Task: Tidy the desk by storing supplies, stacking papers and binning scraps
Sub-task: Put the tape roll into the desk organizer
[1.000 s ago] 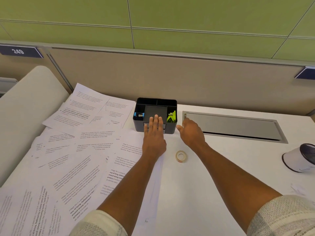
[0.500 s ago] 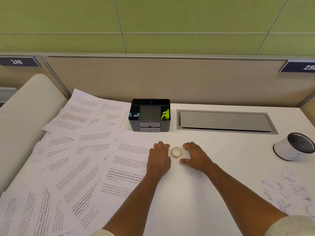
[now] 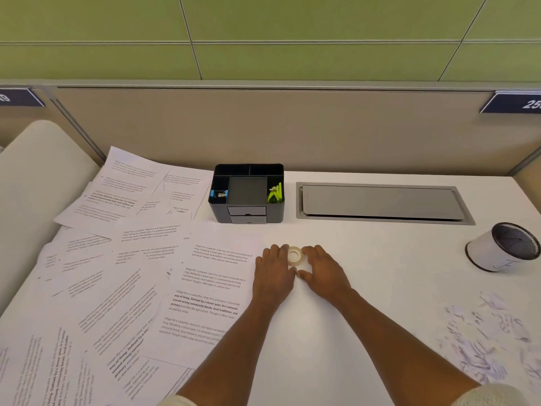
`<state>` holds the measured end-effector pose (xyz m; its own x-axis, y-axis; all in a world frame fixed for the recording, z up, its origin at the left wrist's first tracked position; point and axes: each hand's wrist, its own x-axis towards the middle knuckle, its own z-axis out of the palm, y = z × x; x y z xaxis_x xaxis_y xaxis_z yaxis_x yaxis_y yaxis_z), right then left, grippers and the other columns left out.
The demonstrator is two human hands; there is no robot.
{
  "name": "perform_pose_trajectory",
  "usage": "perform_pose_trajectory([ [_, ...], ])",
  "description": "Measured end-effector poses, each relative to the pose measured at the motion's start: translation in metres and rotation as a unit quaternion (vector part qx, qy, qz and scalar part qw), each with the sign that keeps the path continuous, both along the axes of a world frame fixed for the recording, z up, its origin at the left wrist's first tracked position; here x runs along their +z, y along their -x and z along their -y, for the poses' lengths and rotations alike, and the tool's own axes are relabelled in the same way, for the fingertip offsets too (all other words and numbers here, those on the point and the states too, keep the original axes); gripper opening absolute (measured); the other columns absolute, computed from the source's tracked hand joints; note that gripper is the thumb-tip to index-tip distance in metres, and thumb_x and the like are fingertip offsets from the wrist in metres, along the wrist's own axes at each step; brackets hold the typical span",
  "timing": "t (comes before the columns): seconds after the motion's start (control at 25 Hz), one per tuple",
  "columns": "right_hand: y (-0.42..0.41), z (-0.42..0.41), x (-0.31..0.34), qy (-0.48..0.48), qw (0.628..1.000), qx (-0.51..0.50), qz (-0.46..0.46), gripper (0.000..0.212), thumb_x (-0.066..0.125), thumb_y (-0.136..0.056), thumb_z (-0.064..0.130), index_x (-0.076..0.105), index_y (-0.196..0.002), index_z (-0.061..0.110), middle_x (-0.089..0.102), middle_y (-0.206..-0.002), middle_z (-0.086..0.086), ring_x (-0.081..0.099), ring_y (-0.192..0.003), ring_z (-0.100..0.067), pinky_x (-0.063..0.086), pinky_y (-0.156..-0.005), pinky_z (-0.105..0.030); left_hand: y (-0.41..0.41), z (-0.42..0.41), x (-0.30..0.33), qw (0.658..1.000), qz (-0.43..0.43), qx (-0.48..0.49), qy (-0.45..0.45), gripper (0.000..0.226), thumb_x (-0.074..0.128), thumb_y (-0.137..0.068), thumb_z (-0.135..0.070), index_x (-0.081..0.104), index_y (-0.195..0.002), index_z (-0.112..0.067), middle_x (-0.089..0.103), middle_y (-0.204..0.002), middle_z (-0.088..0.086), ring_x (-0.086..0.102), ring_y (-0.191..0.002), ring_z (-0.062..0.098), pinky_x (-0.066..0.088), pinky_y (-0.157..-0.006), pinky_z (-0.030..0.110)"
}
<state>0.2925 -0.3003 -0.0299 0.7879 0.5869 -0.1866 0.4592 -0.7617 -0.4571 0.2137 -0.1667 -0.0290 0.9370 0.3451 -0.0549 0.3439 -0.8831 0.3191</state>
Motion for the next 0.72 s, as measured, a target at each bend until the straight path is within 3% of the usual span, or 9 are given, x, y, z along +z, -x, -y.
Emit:
perform_pose_trajectory([
  [0.28,-0.005,-0.011,-0.003,-0.064,0.998,-0.006,0.0,0.033,0.062,-0.09,0.031,0.054,-0.121,0.022,0.057,-0.113,0.004,0.057,-0.103,-0.019,0.05,-0.079,-0.033,-0.002,-0.011,-0.005,0.993,0.083,0.007,0.08,0.047,0.068,-0.087,-0.032,0.054,-0.129,-0.014,0.057,-0.119,0.005,0.053,-0.109,0.025,0.047,-0.091,0.036],
  [0.52,-0.008,-0.04,0.021,-0.147,0.989,-0.023,0.007,0.035,0.064,-0.092,0.037,0.057,-0.123,0.022,0.061,-0.117,0.004,0.056,-0.1,-0.013,0.048,-0.083,-0.027,-0.001,-0.039,0.015,0.971,0.193,0.038,0.136,0.051,0.078,-0.083,-0.028,0.059,-0.128,-0.013,0.062,-0.125,0.007,0.054,-0.113,0.022,0.042,-0.098,0.027],
  [0.72,-0.028,-0.08,0.059,-0.207,0.977,0.007,0.059,0.033,0.063,-0.092,0.04,0.06,-0.12,0.022,0.064,-0.111,0.003,0.053,-0.093,-0.009,0.044,-0.078,-0.025,-0.017,-0.072,0.055,0.958,0.251,0.059,0.129,0.049,0.078,-0.083,-0.027,0.062,-0.128,-0.013,0.065,-0.122,0.007,0.056,-0.114,0.021,0.043,-0.1,0.032],
])
